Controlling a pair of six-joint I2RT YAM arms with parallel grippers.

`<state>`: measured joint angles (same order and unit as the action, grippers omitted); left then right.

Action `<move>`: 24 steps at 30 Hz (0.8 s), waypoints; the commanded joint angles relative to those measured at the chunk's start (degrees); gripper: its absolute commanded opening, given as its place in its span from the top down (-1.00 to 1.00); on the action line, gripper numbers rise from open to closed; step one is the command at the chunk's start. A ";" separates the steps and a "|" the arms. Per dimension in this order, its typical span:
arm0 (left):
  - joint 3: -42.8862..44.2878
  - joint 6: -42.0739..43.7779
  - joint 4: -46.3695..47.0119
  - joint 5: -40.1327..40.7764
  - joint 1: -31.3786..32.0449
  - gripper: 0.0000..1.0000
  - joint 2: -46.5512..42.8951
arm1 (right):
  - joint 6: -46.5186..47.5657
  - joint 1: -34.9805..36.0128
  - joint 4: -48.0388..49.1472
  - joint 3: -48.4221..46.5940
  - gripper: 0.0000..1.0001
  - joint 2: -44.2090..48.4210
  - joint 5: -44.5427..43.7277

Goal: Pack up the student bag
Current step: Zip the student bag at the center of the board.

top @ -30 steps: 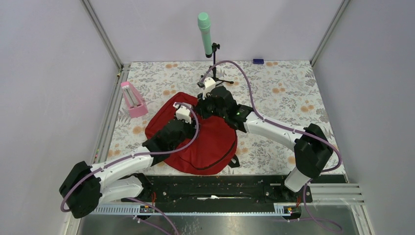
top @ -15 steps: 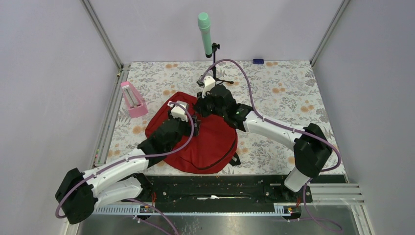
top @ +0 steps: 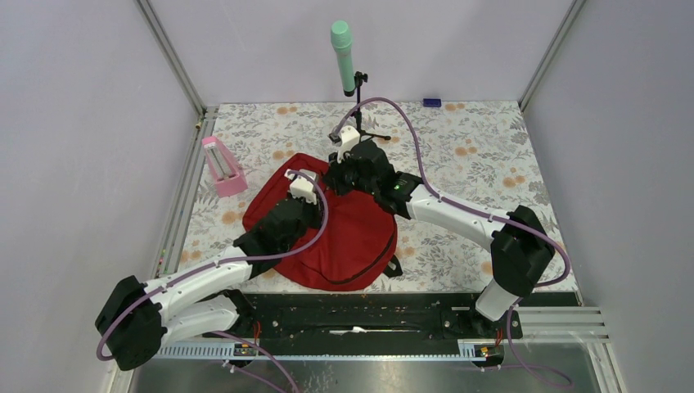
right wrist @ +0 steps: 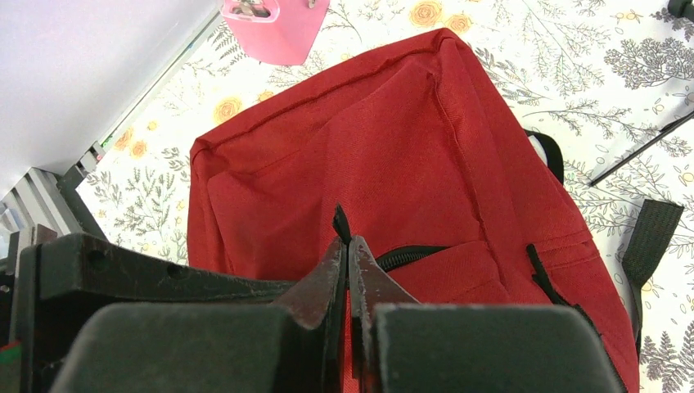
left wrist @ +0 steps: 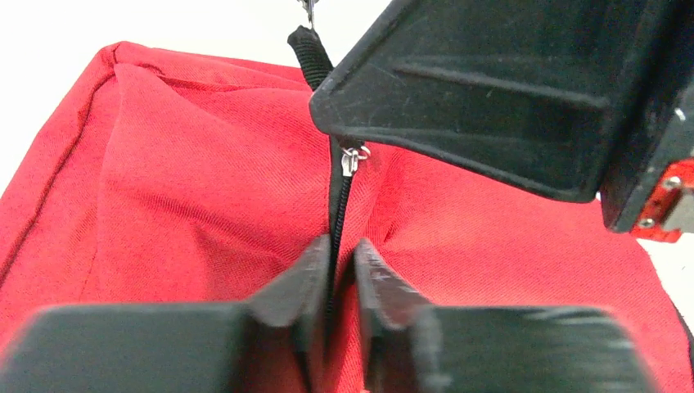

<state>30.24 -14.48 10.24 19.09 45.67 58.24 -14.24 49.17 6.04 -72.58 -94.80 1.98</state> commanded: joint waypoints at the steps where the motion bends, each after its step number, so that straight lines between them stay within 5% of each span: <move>1: 1.02 0.50 3.21 -1.80 0.16 0.91 0.54 | -0.78 0.58 5.27 -4.47 1.00 0.53 -1.18; 24: -1.94 14.04 -1.39 -0.34 13.55 1.00 2.65 | 3.76 -4.57 -5.34 -18.47 1.00 -11.06 -5.33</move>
<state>27.90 -0.34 10.87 24.97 55.27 59.55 -12.05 46.83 -8.78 -86.02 -105.03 -0.40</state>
